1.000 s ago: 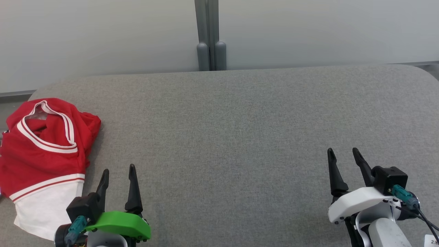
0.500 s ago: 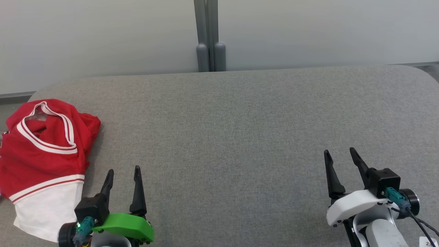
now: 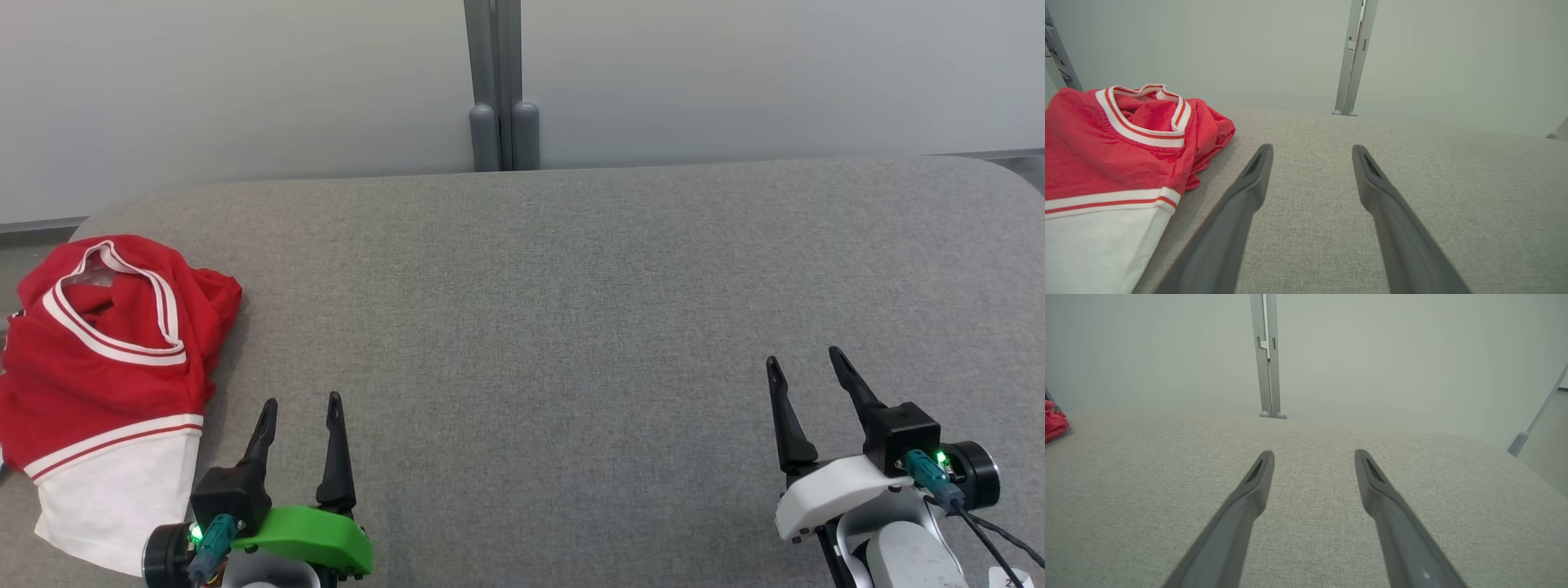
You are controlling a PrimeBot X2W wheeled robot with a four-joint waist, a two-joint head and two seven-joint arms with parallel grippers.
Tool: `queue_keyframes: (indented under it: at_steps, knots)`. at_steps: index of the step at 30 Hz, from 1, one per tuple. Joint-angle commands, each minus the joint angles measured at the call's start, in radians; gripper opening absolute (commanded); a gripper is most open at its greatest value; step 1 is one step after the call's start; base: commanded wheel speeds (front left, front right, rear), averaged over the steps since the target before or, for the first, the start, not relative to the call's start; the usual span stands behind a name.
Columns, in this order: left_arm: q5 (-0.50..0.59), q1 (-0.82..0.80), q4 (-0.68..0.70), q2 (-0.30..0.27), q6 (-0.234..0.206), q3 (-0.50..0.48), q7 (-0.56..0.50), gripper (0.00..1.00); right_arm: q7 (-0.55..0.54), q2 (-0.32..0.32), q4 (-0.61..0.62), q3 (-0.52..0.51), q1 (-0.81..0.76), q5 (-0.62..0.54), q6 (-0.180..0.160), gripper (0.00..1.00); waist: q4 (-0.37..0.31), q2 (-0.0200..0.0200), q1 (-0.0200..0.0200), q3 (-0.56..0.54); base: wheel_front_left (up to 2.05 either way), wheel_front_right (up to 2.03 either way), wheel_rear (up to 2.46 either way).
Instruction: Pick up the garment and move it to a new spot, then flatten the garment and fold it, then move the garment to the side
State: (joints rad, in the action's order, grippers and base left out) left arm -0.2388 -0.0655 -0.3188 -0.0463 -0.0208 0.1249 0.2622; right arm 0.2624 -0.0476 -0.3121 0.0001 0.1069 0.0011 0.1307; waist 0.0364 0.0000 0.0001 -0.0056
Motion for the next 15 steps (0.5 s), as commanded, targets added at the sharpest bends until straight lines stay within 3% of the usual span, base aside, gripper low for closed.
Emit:
queue_keyframes:
  at_steps: [1,15]
  knots:
    - [0.003,-0.011,0.002,-0.007,-0.006,-0.003,0.004,1.0,0.004,-0.005,0.004,0.0,-0.011,-0.002,0.0,1.0,0.0,0.0,-0.0001,0.0,0.0,0.0,0.0]
    - [-0.006,-0.01,-0.002,-0.007,-0.008,-0.005,0.004,1.0,0.004,-0.005,0.003,-0.009,-0.012,0.007,0.0,1.0,0.004,0.0,-0.0001,-0.008,0.0,0.0,0.0]
